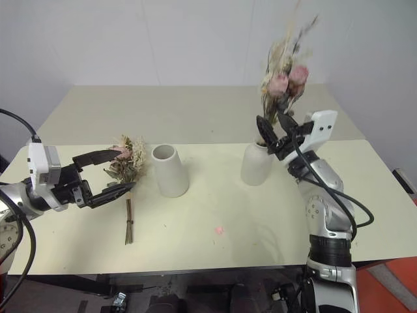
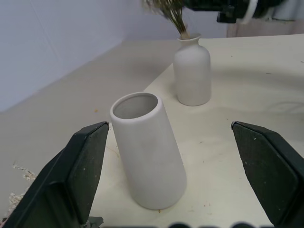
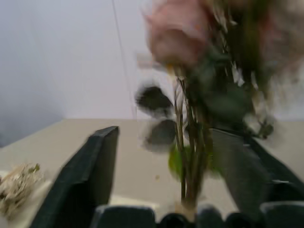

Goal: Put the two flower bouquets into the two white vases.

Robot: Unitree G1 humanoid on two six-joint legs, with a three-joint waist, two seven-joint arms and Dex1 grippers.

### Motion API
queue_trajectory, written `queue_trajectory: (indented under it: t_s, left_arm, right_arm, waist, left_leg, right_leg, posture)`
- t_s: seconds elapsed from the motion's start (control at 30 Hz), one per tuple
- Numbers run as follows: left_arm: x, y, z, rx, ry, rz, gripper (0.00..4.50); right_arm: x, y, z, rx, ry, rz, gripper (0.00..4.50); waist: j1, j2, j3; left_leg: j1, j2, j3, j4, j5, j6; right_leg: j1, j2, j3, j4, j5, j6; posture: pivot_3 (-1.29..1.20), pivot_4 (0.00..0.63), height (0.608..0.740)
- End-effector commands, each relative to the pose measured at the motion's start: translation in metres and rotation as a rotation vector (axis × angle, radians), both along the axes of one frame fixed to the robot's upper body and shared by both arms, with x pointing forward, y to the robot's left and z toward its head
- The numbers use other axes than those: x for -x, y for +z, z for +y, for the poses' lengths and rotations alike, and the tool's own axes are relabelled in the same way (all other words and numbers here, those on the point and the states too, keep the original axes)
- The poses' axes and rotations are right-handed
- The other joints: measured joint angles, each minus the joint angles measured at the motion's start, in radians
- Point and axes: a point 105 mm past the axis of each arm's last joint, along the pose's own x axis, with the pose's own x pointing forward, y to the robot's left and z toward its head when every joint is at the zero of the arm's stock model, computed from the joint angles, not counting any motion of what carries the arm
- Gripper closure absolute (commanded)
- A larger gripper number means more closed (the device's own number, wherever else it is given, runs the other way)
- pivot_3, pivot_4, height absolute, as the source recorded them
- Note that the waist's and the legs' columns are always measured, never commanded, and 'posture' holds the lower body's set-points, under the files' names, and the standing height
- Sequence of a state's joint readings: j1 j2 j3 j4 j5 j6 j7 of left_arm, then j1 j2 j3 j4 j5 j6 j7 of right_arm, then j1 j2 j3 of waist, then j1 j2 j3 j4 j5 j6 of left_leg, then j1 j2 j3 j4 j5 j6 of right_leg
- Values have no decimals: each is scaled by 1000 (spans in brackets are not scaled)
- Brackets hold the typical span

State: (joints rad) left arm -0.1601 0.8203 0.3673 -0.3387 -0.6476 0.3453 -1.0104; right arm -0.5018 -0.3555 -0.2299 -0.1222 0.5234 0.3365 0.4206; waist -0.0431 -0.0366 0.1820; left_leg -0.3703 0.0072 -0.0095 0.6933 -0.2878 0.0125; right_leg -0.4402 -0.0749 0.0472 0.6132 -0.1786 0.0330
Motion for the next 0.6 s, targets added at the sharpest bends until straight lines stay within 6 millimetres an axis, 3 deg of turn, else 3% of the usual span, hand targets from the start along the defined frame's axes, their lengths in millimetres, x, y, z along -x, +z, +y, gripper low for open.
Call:
queue_trajectory:
  t_s: [0.03, 0.1, 0.2, 0.3, 0.37, 0.5, 0.6]
  left_arm:
    - [3, 12, 0, -9, 42, -51, 0]
    - [1, 11, 3, -7, 101, -50, 0]
    - [-8, 8, 8, -34, 326, 40, 0]
    - [-10, 9, 9, -69, 420, 196, 0]
    - [-11, 0, 12, -146, 474, 357, 0]
    - [-28, -21, 30, -136, 703, 574, 0]
    - [-34, -30, 30, -108, 766, 630, 0]
  right_arm:
    - [22, 11, -1, 90, 32, -61, 34]
    - [28, 5, -4, 155, 34, -36, 34]
    - [43, -2, -17, 311, 47, 27, 34]
    - [58, -3, -28, 446, 90, 64, 34]
    - [65, -4, -33, 545, 112, 92, 34]
    - [71, 3, -34, 594, 130, 87, 34]
    - [72, 9, -31, 575, 139, 75, 34]
  waist:
    - [1, 0, 0]
    - [3, 0, 0]
    - [6, 0, 0]
    - [7, 0, 0]
    - [7, -1, 0]
    - [1, 0, 0]
    - [-5, -1, 0]
  left_leg:
    - [0, 0, 0, 0, 0, 0]
    - [0, 0, 0, 0, 0, 0]
    - [0, -1, -1, 0, 0, 0]
    - [1, -1, -1, 1, 0, 0]
    - [1, 0, -3, 1, 0, 0]
    - [4, 0, -3, 1, 0, 0]
    - [5, 0, -4, 1, 0, 0]
  right_leg:
    - [0, 0, 0, 0, 0, 0]
    - [0, 0, 0, 0, 0, 0]
    - [1, -1, 0, -1, 0, 0]
    - [2, 0, 0, 0, -1, 1]
    - [2, 1, -1, 0, -1, 2]
    - [6, 1, -1, -1, -4, 7]
    - [8, 2, -1, -1, -2, 3]
  posture:
    - [0, 150, 740]
    - [0, 150, 740]
    - [0, 150, 740]
    - [0, 150, 740]
    - [0, 150, 740]
    - [0, 150, 740]
    - [0, 150, 740]
